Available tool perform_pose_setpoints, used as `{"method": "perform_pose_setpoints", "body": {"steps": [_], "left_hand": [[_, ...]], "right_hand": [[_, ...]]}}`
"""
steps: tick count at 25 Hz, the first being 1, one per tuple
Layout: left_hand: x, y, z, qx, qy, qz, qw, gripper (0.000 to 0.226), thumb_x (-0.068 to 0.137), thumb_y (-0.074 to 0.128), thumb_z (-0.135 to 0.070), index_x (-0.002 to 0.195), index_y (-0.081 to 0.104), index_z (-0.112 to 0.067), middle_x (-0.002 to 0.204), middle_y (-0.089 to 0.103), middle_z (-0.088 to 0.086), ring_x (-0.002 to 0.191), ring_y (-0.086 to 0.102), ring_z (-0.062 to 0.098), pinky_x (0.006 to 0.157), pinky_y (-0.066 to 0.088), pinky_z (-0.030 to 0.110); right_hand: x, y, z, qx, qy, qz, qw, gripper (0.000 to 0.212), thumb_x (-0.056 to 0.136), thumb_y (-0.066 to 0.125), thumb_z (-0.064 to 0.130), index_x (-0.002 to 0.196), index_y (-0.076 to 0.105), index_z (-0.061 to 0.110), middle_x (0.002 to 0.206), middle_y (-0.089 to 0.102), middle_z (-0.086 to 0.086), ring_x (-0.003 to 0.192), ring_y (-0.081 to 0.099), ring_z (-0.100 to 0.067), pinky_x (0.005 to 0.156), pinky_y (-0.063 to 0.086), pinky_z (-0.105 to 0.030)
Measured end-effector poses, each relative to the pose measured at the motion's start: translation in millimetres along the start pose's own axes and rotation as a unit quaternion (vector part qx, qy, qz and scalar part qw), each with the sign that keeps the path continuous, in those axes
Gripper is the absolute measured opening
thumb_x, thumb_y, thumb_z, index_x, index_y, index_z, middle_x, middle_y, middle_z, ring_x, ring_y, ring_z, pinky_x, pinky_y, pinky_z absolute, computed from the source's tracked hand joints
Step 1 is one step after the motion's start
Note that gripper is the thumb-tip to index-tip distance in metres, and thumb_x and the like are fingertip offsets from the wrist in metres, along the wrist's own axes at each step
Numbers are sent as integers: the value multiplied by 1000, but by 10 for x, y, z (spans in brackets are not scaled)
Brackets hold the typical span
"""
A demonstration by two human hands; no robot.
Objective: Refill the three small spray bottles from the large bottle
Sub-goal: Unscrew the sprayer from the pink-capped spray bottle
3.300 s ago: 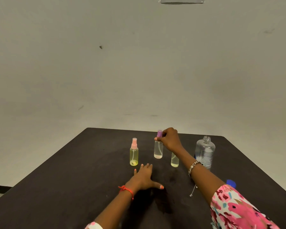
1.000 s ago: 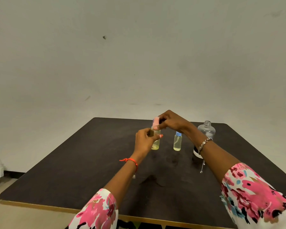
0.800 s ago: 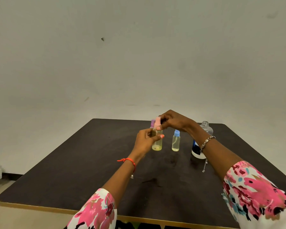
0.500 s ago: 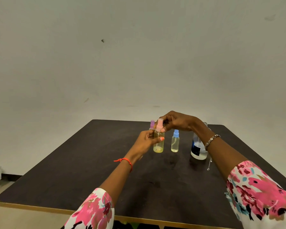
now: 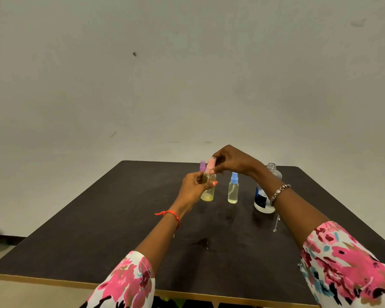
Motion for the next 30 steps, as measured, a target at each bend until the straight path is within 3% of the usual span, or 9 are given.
{"method": "perform_pose_setpoints", "body": {"steps": [4, 7, 11, 13, 19, 22, 25, 27, 30], "left_hand": [[-18, 20, 0, -16, -5, 23, 1000, 34, 80, 68, -9, 112, 61, -1, 113, 65, 17, 107, 61, 26, 97, 48, 38], [-20, 22, 16, -19, -11, 17, 1000, 37, 80, 68, -10, 115, 60, -1, 114, 64, 16, 108, 61, 25, 98, 48, 37], [21, 20, 30, -12, -20, 1, 1000, 47, 79, 69, -13, 122, 56, -3, 121, 62, 15, 115, 57, 27, 103, 45, 44], [23, 24, 17, -5, -20, -1, 1000, 46, 79, 69, -12, 122, 56, -3, 120, 62, 15, 114, 58, 27, 103, 45, 45], [14, 13, 29, 25, -15, 7, 1000, 42, 79, 69, -13, 118, 58, -3, 120, 62, 16, 114, 58, 27, 101, 46, 45], [10, 6, 45, 28, -15, 4, 999, 43, 80, 68, -13, 120, 57, -3, 120, 62, 16, 114, 57, 27, 102, 45, 43], [29, -11, 56, 32, -20, -4, 999, 48, 79, 69, -16, 123, 54, -2, 124, 60, 16, 116, 56, 27, 102, 45, 43], [23, -9, 49, 34, -20, -2, 999, 46, 79, 70, -15, 121, 56, -2, 122, 61, 16, 115, 57, 27, 101, 46, 43], [7, -17, 76, 27, -22, -1, 999, 44, 78, 70, -14, 118, 58, -2, 117, 63, 15, 111, 59, 27, 98, 48, 39]], "right_hand": [[-36, 95, 73, 40, -21, 64, 997, 26, 78, 59, -11, 85, 65, 14, 83, 64, 3, 77, 60, -4, 71, 48, -16], [-13, 107, 21, 55, -7, 78, 995, 22, 80, 61, -4, 98, 62, 8, 101, 64, -8, 91, 59, -14, 82, 49, -22], [92, -22, 6, -52, 32, -20, 998, 28, 77, 71, 24, 88, 66, -1, 70, 61, -5, 61, 55, -11, 57, 44, -15], [125, -34, 45, -88, 29, -23, 995, 25, 76, 73, 22, 84, 67, -1, 63, 58, 1, 57, 53, -7, 53, 41, -14], [86, 111, 179, -103, -14, 79, 991, 28, 73, 71, 3, 100, 65, 3, 84, 61, 3, 72, 56, -5, 63, 46, -11], [117, 91, 174, -112, -1, 56, 992, 31, 76, 72, 18, 102, 64, 2, 85, 63, -2, 67, 57, -6, 59, 45, -10], [148, -15, 56, -141, 59, 6, 988, 35, 78, 70, 33, 86, 66, -1, 63, 60, 0, 52, 55, -7, 50, 42, -12], [142, 9, 63, -152, 61, 20, 986, 30, 78, 71, 25, 88, 67, -3, 62, 59, 2, 53, 55, -6, 50, 42, -11], [102, 113, 190, -172, 10, 74, 982, 25, 76, 70, 10, 99, 67, 2, 78, 62, -1, 65, 53, -7, 59, 41, -14]]}}
Point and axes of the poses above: each hand's wrist, its own x-axis towards the middle knuckle, its own y-axis out of the palm, z = x × y, the point moved 10 cm from there along x, towards the middle knuckle
